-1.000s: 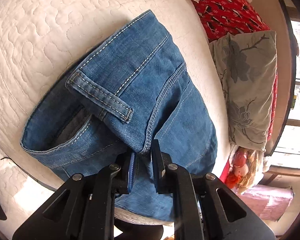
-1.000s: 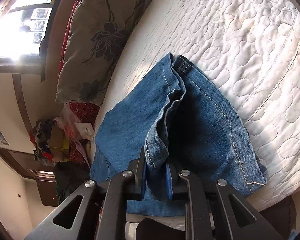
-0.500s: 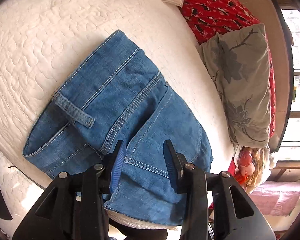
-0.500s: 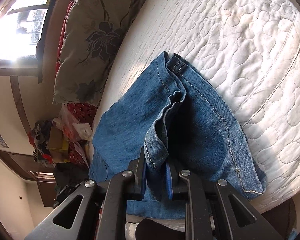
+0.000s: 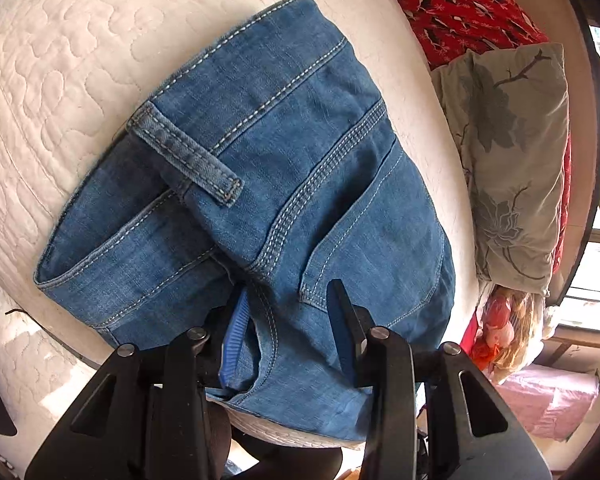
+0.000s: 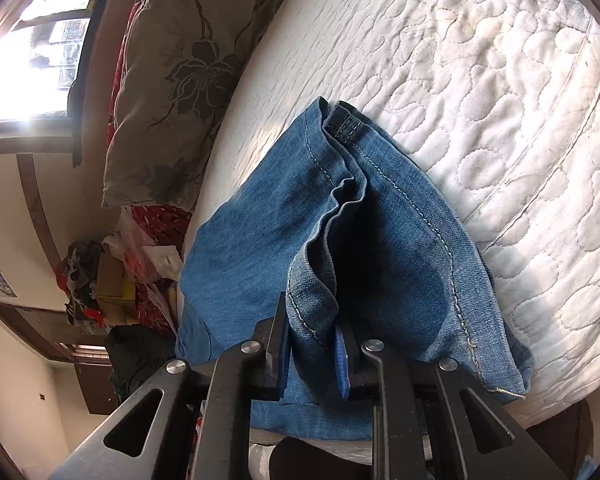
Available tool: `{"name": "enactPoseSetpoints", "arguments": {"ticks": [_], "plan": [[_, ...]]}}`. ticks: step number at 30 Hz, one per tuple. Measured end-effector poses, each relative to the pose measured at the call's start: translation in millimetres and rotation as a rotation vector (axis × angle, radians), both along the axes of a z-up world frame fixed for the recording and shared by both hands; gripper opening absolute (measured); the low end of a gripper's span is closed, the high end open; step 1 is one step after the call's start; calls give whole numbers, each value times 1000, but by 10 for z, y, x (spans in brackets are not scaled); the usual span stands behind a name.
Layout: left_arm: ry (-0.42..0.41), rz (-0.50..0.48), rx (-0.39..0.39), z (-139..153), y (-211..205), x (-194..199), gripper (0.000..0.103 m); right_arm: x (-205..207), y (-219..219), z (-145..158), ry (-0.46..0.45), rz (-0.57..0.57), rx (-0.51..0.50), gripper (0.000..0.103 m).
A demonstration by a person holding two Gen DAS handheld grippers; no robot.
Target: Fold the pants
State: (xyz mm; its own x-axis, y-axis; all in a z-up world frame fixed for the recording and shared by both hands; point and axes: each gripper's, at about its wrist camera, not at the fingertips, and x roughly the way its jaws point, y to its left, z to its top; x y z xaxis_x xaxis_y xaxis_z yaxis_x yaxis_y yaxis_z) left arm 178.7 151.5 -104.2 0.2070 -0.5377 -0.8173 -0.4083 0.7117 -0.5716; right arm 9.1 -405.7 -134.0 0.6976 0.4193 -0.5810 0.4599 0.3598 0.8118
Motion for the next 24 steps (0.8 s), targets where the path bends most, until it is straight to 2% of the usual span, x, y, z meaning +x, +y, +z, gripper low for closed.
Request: {"name": "enactPoseSetpoints", "arguments": {"ticks": [5, 9, 10, 11, 12, 13, 15, 17, 24], "plan": [[-37, -22, 7, 92, -94, 149, 37, 19, 2, -28, -5, 1, 0, 20], [11, -49, 50, -78, -207, 282, 36, 72, 7, -75, 19, -8, -16, 20], [33, -49, 81, -112, -233, 304, 22, 94, 14, -75, 18, -2, -23, 19], [47, -46, 102, -126, -236, 306, 15, 110, 20, -61, 15, 7, -38, 14], [42, -36, 91, -112, -219, 295, 13, 121, 24, -29, -2, 12, -50, 13], [29, -21, 82, -68, -186, 267, 6, 122, 21, 22, -27, 17, -57, 11], [-11, -15, 77, 58, -130, 191, 6, 111, 11, 148, -72, 23, -75, 10], [-51, -10, 104, 219, -93, 113, 5, 89, -13, 281, -110, 24, -90, 10], [-147, 2, 79, 627, 58, -233, 4, -239, -121, 642, -229, -1, -40, 10]]}}
